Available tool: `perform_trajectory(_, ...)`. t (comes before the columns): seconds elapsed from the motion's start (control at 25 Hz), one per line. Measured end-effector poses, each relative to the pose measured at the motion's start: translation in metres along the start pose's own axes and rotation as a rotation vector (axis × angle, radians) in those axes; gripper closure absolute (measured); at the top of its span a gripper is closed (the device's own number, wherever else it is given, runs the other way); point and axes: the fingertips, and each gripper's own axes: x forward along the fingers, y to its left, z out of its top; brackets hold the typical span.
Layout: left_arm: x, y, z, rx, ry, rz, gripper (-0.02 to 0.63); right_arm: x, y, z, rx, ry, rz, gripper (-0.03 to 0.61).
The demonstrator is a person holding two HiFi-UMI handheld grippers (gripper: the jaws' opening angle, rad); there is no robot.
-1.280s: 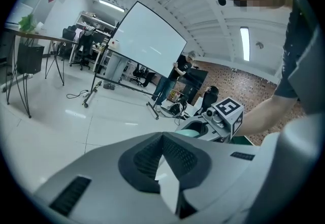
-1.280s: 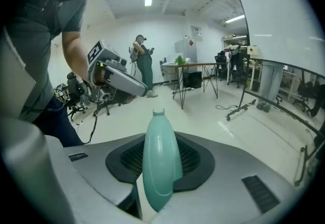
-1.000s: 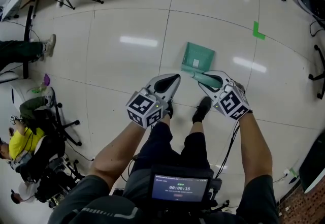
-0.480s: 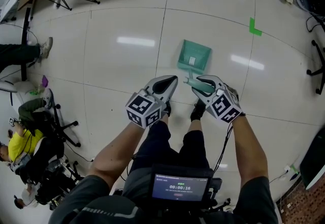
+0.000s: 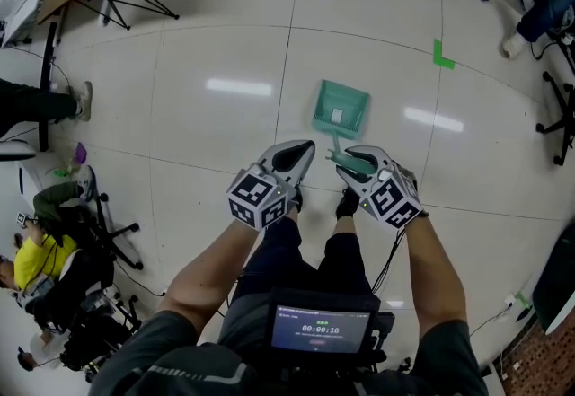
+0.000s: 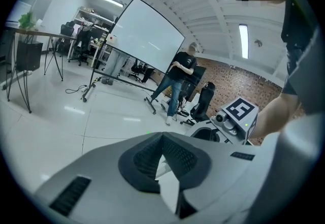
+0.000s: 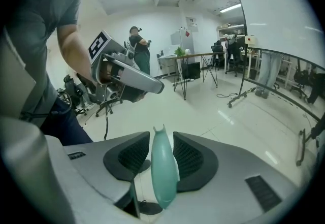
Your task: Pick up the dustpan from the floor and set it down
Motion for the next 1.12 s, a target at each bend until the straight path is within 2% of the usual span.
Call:
perform_trajectory(0.12,-0.031,-0.017,0.034,0.015,-0.034,-0.004,0.591,-0.034,0.012,0.043,0.005,-0.034,-0.035,0.410)
perform_trajectory(0.24,-0.067,-0.047,0.090,0.053,-0.100,-0.026,0.591,-0.087,0.020,0.108,-0.001,-0.117,-0.087,0.410)
perform_trajectory(0.48,-0.173,-0.132,0.207,0.128,-0.239,-0.036,0.591,-0.224,0.069,0.247,0.000,-0.306,-0.197,0.410)
perform_trajectory(0.68,-0.268,-0.199,0.283,0.187,-0.350,0.002,0.591,-0.337,0.122,0.339,-0.008,-0.479,-0.266,0.411)
perform_trajectory(0.84,-0.332,-0.247,0.333,0.245,-0.436,-0.016,0.591,-0.404,0.156,0.395,0.004,-0.582,-0.308,0.411)
perform_trajectory(0.88,-0.344,-0.258,0.344,0.259,-0.449,-0.020,0.591,-0.421,0.160,0.406,0.023,-0.612,-0.322,0.434)
perform_trajectory(0.92,-0.355,-0.268,0.353,0.270,-0.461,-0.024,0.591,-0.437,0.166,0.417,0.039,-0.641,-0.334,0.494)
perform_trajectory(1.08,-0.389,-0.303,0.367,0.302,-0.502,-0.043,0.591,-0.480,0.190,0.440,0.035,-0.707,-0.379,0.519)
perform_trajectory(1.12,-0.395,-0.309,0.366,0.308,-0.507,-0.048,0.591,-0.484,0.195,0.441,0.032,-0.703,-0.396,0.554)
